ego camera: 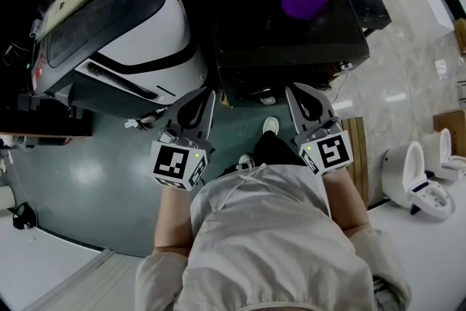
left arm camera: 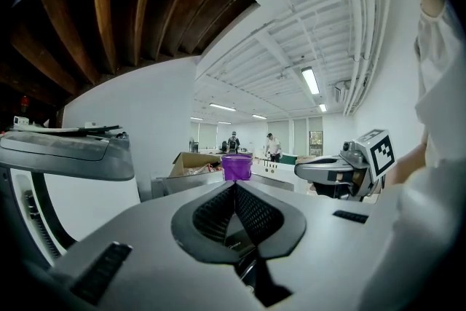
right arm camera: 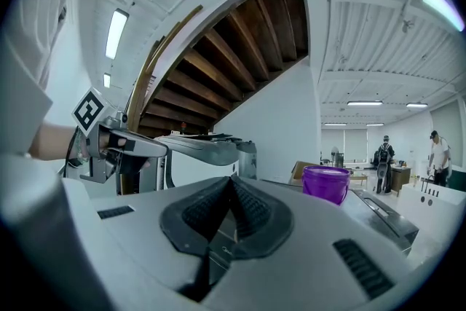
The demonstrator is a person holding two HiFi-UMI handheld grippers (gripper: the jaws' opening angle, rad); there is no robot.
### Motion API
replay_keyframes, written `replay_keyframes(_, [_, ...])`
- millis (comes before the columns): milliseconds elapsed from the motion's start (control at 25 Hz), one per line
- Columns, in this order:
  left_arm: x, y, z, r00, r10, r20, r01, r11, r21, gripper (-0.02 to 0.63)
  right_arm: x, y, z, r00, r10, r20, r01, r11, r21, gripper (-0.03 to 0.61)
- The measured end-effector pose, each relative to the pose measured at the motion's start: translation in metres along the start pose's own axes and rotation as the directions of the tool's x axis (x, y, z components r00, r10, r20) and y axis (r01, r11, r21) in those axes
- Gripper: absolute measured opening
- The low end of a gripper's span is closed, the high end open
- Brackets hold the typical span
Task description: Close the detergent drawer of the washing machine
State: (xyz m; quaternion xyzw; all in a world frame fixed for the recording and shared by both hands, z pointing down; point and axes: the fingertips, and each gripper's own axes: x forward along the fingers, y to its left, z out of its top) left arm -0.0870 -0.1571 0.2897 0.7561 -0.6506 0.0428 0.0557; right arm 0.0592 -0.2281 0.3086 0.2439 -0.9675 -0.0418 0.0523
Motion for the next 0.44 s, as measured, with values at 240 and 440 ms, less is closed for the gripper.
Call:
replay_keyframes(240, [0.0009,0.0006,0.0027,1.0,0.008,0.003,-0.008,1.0,0.002,0.02,0.0021,-0.0019,-0.0021,1.0,-0.011,-0.011,0.011,1.0,-0.004,0.002])
replay_keyframes(440, [0.0032,0.0028,0.0025,1.0,0.003,0.009,-0.003,1.0,0.007,0.02,0.006,-0.0007,-0.0032,1.0,-0.01,-0.013,0.01,1.0,-0.003,0.002])
